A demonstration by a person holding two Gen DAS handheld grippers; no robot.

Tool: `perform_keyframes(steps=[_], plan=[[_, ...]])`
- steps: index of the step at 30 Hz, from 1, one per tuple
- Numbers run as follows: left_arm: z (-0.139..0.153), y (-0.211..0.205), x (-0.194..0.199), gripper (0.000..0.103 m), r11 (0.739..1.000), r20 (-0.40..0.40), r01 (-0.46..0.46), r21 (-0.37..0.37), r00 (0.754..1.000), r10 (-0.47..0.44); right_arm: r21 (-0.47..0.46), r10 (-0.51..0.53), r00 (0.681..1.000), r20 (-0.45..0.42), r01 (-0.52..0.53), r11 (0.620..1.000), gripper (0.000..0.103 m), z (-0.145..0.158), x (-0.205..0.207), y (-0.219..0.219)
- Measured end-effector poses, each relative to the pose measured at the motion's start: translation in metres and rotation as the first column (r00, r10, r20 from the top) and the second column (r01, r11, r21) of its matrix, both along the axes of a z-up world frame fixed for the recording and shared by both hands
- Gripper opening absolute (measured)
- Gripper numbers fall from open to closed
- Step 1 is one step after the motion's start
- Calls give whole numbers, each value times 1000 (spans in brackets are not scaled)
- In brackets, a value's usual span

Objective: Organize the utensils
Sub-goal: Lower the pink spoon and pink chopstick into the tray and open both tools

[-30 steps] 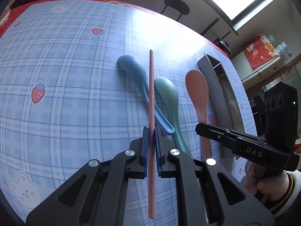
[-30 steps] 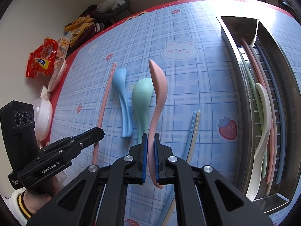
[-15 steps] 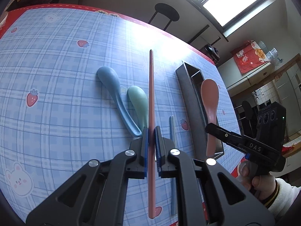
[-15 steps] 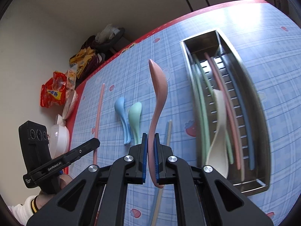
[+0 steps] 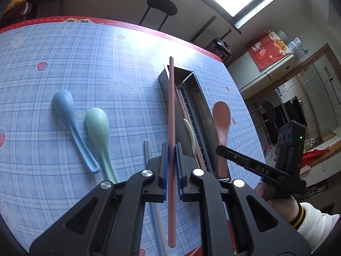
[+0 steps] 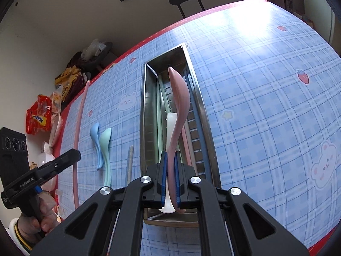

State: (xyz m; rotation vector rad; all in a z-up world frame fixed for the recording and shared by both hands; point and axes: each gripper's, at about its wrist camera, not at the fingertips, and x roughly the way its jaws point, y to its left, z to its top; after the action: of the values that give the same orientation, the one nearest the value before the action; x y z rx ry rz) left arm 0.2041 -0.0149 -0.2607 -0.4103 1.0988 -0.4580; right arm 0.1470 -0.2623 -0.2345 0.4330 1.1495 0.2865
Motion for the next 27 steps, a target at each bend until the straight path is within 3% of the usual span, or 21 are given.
perform_keyframes(steps=[10, 22, 27], plan=[[-9, -48, 19, 11, 999, -28, 42, -9, 999, -43, -61, 38, 997, -66, -42, 997, 7, -24, 1, 23], [-44, -77, 66, 11, 990, -176, -74, -118, 983, 52, -101, 63, 995, -77, -70, 992, 7, -27, 6, 11], [-55, -93, 73, 11, 989, -210, -81, -123, 976, 54, -96, 90, 993, -77, -97, 991, 7, -26, 5, 5]])
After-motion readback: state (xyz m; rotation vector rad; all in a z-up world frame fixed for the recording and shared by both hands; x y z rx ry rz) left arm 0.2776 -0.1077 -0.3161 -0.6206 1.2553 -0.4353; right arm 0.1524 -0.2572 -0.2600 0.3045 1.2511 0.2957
